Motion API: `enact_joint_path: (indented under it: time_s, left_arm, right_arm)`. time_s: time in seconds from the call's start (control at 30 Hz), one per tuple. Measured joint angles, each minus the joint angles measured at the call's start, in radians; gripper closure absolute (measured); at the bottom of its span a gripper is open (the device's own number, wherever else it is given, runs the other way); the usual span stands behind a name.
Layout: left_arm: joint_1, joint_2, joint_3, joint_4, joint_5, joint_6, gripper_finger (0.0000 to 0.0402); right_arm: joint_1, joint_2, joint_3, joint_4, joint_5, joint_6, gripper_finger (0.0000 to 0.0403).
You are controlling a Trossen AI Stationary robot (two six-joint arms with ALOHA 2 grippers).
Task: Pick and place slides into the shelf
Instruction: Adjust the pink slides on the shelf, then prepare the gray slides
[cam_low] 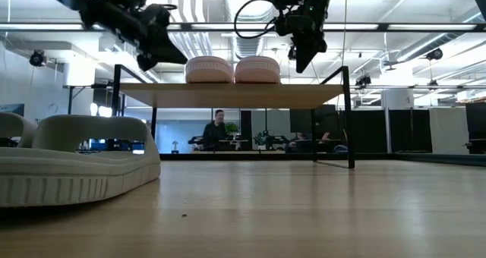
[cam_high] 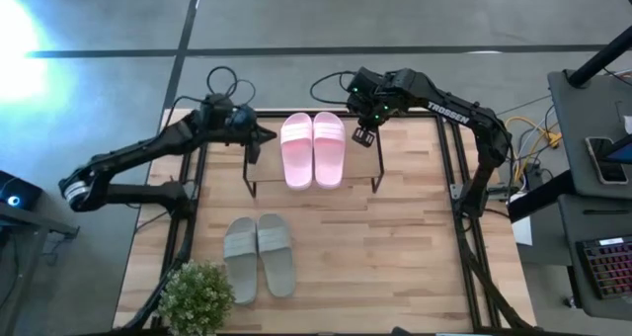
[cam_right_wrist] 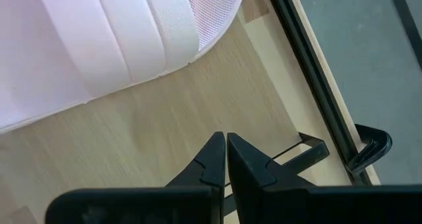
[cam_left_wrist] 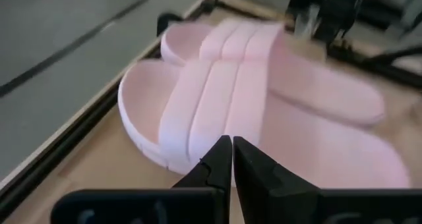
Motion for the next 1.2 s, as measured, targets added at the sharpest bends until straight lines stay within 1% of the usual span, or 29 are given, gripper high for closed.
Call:
enact_joint_path:
  time_s: [0.13,0.2,0.43,0.6,0.93,1.0,1.1,1.2]
  left_arm:
    - [0.000,0.086,0.068,-0.122,-0.004,0.066,0.0401]
    - [-0.001,0.120,0.100,-0.147,-0.002,0.094,0.0401]
    - [-0.001,0.198,0.165,-0.170,0.008,0.133,0.0401]
    - [-0.001,0.220,0.172,-0.164,0.013,0.147,0.0401]
    - [-0.001,0.152,0.165,-0.173,-0.002,0.148,0.0401]
    - [-0.001,0.153,0.161,-0.206,-0.026,0.148,0.0401]
    - [-0.001,0.119,0.181,-0.309,-0.064,0.151,0.0401]
    - [-0.005,0.050,0.211,-0.382,-0.060,0.149,0.0401]
  right_arm:
    - [0.000,0.000,0.000,0.002,0.000,-0.025,0.0394]
    - [0.000,0.000,0.000,0.003,0.000,-0.031,0.0394]
    - [0.000,0.000,0.000,0.006,0.000,-0.034,0.0394]
    - [0.000,0.000,0.000,0.006,0.000,-0.034,0.0394]
    - [0.000,-0.002,-0.001,-0.008,0.000,-0.053,0.0394]
    - [0.000,-0.003,-0.001,-0.008,0.000,-0.057,0.0394]
    - [0.001,-0.014,-0.002,-0.008,-0.005,-0.056,0.0394]
    - [0.006,-0.044,-0.002,-0.009,-0.066,-0.056,0.0394]
